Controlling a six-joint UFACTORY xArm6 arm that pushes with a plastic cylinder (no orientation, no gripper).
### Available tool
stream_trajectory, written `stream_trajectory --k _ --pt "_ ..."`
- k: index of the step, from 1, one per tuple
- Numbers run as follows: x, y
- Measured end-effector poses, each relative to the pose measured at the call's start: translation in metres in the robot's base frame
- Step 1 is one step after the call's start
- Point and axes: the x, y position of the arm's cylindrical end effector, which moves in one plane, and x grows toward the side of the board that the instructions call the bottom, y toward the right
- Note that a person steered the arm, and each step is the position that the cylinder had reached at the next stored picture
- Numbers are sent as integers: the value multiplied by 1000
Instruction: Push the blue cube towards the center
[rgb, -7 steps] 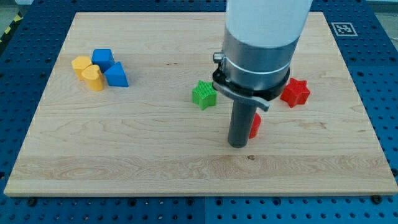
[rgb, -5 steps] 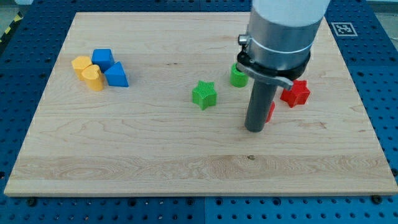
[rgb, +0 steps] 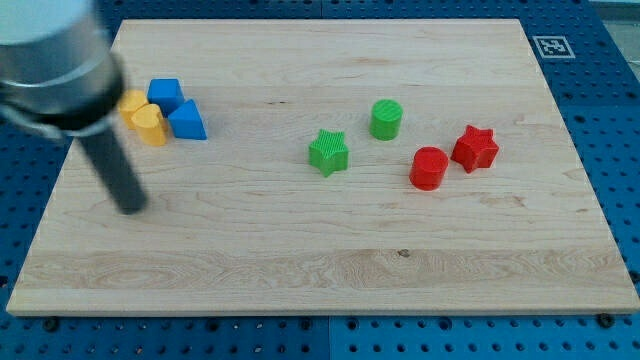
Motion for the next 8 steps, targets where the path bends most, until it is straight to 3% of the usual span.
stream_trajectory --k 1,2,4,6,8 --pt "-33 -58" --pt "-36 -60" --pt "-106 -60" --pt "-123 -52" --pt "-139 0"
